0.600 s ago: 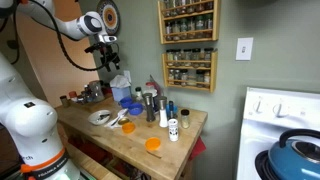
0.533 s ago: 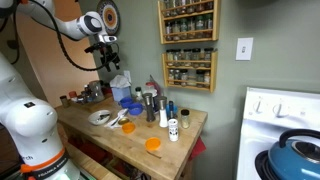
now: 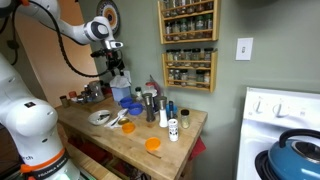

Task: Put the golden color lid in the blue jar close to the wall

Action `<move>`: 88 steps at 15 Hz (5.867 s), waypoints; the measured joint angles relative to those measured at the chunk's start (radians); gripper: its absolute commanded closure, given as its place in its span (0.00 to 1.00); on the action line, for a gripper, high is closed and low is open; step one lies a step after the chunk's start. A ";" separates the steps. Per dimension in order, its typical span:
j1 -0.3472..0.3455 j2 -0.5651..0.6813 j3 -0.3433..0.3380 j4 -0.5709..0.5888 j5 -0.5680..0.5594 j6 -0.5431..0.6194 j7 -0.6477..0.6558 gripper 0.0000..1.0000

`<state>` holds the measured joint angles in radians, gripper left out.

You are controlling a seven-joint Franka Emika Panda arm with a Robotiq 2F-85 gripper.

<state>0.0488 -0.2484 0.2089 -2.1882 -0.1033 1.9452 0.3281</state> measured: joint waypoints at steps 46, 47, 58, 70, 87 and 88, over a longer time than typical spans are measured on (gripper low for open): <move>-0.038 0.348 -0.197 -0.366 0.550 0.565 -0.531 0.57; -0.042 0.348 -0.198 -0.363 0.538 0.565 -0.531 0.58; -0.060 0.358 -0.210 -0.372 0.344 0.538 -0.488 0.79; -0.060 0.375 -0.202 -0.382 0.327 0.522 -0.484 0.74; -0.060 0.393 -0.192 -0.358 0.327 0.515 -0.477 1.00; -0.060 0.386 -0.192 -0.356 0.327 0.515 -0.473 1.00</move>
<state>-0.0111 0.1379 0.0169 -2.5444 0.2237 2.4604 -0.1452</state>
